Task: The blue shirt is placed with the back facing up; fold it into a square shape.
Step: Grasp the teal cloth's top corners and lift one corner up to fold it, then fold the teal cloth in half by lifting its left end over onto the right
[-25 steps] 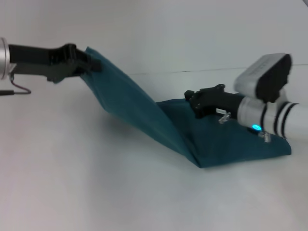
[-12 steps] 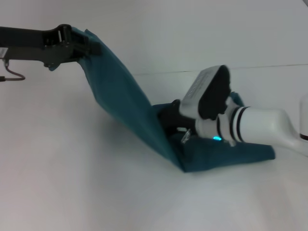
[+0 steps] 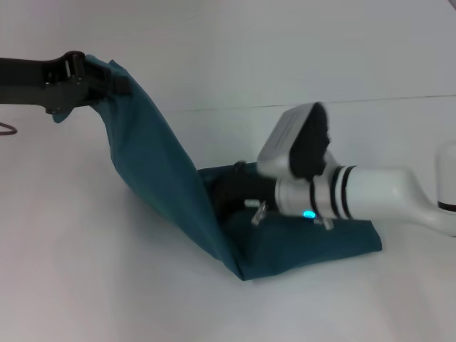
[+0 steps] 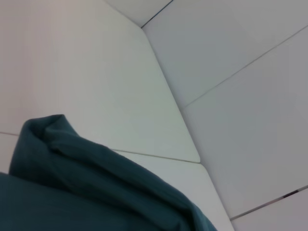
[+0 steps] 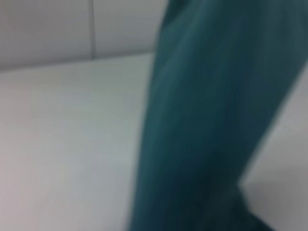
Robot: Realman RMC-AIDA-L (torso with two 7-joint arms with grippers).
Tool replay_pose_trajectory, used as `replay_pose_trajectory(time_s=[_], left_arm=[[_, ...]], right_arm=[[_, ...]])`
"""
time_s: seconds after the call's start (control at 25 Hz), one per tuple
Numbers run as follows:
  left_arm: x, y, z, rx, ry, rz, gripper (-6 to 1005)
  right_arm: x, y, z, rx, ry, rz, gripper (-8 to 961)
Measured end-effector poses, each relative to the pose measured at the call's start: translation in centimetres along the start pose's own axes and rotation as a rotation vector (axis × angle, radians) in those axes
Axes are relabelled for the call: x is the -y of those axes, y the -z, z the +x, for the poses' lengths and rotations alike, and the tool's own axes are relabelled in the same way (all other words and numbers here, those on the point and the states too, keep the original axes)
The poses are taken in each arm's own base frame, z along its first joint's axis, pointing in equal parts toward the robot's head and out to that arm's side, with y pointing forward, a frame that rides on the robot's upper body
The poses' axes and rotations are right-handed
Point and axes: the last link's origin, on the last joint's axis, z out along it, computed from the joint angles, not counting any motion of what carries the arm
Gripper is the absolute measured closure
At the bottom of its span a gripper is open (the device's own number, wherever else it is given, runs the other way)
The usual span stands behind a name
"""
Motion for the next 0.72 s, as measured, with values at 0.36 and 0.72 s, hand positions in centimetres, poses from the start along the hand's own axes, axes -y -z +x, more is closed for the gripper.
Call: replay_pose_trajectory(time_s=[0.36,0.72], left_arm=[[-1.4,-2.3,-0.3,0.073,-0.091,-0.007,876],[-5.8,-8.1,-0.9,0.2,-0.24,-0.054,853]], right_arm=[[8.4,12.5,3.7,0.267,-0.408,0.41,920],[10.0,26.6,9.6,0.466,-0.617,0.625,910]])
